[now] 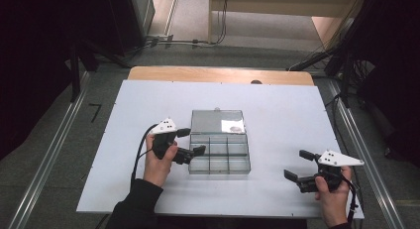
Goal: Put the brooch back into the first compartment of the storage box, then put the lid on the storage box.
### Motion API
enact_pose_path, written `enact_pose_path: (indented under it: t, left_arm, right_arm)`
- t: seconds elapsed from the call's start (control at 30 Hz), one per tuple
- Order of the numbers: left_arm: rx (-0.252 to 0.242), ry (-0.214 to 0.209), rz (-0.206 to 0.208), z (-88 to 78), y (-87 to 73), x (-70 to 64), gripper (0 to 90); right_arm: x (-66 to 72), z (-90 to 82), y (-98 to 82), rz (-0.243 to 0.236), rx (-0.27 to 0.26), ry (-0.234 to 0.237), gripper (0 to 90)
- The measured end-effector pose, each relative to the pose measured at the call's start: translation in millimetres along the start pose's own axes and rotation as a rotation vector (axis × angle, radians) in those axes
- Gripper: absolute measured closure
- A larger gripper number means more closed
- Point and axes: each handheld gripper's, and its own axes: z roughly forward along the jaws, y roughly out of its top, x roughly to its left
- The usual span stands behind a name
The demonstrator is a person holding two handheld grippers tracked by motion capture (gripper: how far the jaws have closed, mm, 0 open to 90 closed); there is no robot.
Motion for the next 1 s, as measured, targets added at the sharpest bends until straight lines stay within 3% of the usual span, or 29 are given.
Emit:
enact_pose_path:
  t: [0.33, 0.53, 0.63, 1.0]
  left_arm:
    - [-0.024, 0.002, -0.007, -6.5, 4.8, 7.7, 1.7]
    - [-0.036, 0.012, -0.007, -9.5, 8.8, 12.5, 1.6]
    - [-0.036, 0.021, -0.008, -9.4, 10.9, 17.0, 1.5]
    - [-0.035, 0.034, -0.018, -2.3, 19.3, 25.3, 1.4]
  right_arm:
    - [4.3, 6.4, 3.2, -0.017, 0.009, 0.018, 0.0]
    - [4.3, 7.0, 9.2, -0.017, 0.005, 0.055, 0.0]
    - [4.9, 8.0, 15.0, -0.007, -0.026, 0.070, 0.0]
    - [5.9, 24.0, 36.6, -0.019, -0.009, 0.129, 0.0]
